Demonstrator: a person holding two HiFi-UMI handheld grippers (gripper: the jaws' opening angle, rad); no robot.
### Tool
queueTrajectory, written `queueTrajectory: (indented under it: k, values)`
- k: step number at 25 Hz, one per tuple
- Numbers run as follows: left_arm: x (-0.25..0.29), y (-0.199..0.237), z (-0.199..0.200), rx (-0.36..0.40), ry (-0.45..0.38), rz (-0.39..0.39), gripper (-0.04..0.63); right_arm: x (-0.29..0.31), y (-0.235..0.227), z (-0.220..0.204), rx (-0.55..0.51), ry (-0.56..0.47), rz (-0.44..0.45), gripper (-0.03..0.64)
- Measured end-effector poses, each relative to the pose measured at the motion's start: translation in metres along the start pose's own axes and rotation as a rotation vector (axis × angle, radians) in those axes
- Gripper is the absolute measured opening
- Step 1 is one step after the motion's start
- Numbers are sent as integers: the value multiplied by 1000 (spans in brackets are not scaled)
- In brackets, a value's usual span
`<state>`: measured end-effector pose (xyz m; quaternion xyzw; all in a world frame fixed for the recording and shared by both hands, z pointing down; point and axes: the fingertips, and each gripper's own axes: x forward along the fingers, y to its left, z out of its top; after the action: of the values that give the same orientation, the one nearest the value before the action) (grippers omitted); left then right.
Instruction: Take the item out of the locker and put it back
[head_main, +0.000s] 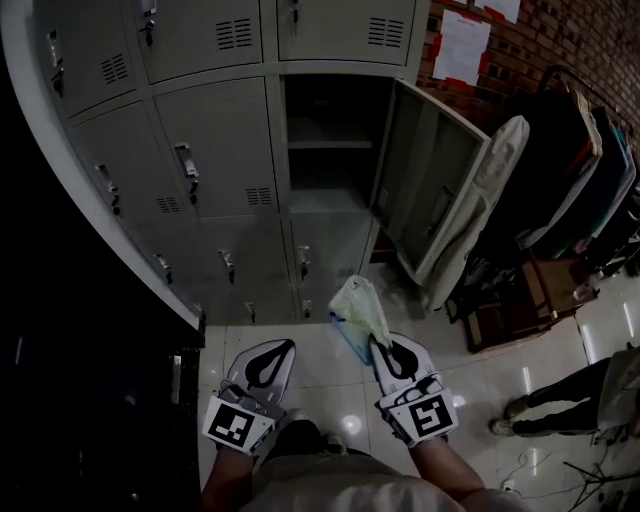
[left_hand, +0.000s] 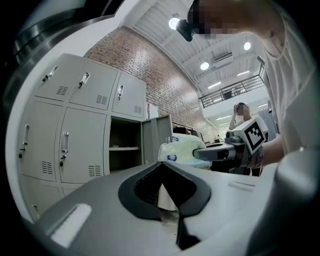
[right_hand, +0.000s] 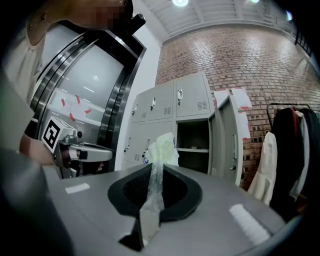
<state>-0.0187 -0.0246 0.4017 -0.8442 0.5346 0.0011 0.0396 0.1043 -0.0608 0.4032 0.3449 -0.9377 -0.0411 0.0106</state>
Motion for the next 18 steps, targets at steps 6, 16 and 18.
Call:
queueTrajectory:
  k: [6, 16, 18]
  values:
    - [-24, -2, 16, -7, -1, 48, 0, -17, 16, 24, -44, -31, 0, 17]
    - [-42, 5, 30, -11, -30, 40, 0, -18, 36, 42, -38, -62, -2, 17]
    - [-41, 1, 30, -6, -27, 27, 0, -21, 36, 44, -40, -58, -11, 17]
